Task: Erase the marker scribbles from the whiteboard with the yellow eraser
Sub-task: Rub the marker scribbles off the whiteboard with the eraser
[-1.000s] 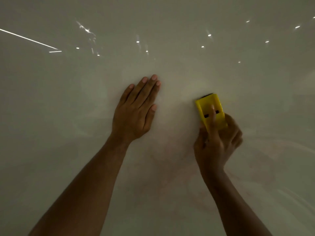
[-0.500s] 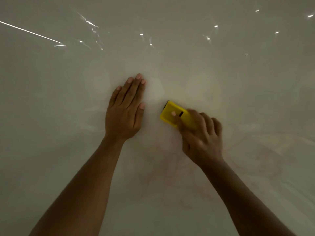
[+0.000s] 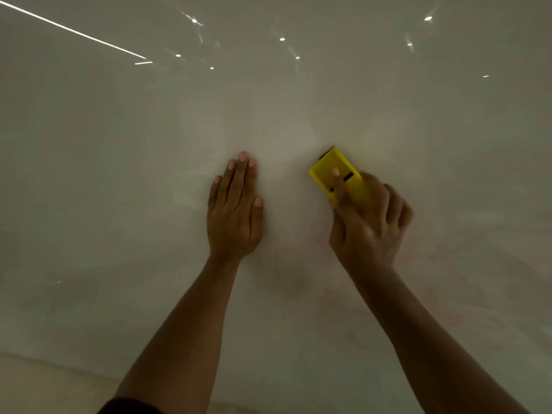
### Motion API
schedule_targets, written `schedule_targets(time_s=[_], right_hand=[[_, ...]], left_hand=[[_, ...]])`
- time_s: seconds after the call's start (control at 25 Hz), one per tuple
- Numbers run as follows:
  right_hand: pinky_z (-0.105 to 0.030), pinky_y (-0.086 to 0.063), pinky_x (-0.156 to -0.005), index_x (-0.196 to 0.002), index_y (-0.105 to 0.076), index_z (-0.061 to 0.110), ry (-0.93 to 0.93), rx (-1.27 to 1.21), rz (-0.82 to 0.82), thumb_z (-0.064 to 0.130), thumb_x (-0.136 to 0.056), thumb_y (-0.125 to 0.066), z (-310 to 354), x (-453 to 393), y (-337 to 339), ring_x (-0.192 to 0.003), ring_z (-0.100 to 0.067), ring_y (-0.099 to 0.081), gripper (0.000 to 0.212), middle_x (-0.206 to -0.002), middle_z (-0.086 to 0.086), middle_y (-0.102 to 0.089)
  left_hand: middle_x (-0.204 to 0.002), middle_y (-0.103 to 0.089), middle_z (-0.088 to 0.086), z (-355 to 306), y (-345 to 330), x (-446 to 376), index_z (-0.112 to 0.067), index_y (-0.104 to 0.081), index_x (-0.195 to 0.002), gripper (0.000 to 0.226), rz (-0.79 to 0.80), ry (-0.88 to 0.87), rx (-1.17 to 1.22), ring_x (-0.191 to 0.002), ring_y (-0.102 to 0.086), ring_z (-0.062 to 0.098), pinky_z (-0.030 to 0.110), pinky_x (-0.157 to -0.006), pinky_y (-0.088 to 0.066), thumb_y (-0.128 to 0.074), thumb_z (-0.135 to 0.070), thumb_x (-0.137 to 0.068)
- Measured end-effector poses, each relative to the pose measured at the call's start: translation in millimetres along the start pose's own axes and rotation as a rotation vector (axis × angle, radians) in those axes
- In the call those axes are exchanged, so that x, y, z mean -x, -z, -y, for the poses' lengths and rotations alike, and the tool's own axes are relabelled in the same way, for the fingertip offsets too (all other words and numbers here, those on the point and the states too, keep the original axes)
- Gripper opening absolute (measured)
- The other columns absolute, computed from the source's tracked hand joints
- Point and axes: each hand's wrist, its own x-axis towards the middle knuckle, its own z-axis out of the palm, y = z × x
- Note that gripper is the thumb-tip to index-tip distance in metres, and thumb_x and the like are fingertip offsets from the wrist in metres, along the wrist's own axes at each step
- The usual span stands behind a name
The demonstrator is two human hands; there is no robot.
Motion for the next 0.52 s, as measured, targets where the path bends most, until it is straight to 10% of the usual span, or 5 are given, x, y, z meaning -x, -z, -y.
schedule_targets(time_s=[0.16, 0.32, 0.52], right_hand=[[-0.047, -0.045, -0.091, -0.144, -0.063, 0.028, 0.526, -0.013, 0.127, 0.012, -0.093, -0.062, 4, 12, -3, -0.110, -0.039, -0.061, 0.053, -0.131, -0.020, -0.067], [-0.047, -0.043, -0.087, -0.142, -0.064, 0.031, 0.070, -0.102, 0.052, 0.020, -0.096, -0.067, -5, -21, -5, -0.107, -0.039, -0.056, 0.047, -0.132, -0.019, -0.063], [-0.046, -0.044, -0.088, -0.142, -0.064, 0.031, 0.573, -0.033, 0.115, 0.015, -0.095, -0.066, -5, -7, -7, -0.108, -0.038, -0.057, 0.049, -0.130, -0.020, -0.066]], left_hand=[[-0.173, -0.030, 0.011, 3, 0, 2, -0.003, -0.032, -0.165, 0.060, 0.006, -0.024, -0.009, -0.161, -0.028, 0.027, 0.035, -0.134, -0.011, -0.032, -0.025, -0.109], [-0.173, -0.033, 0.012, 3, 0, 2, -0.005, -0.030, -0.166, 0.061, 0.007, -0.014, 0.003, -0.161, -0.027, 0.026, 0.035, -0.133, -0.011, -0.031, -0.025, -0.109], [-0.172, -0.034, 0.013, 3, -2, 4, -0.004, -0.030, -0.166, 0.060, -0.003, -0.007, 0.017, -0.161, -0.028, 0.026, 0.037, -0.133, -0.014, -0.031, -0.026, -0.110]])
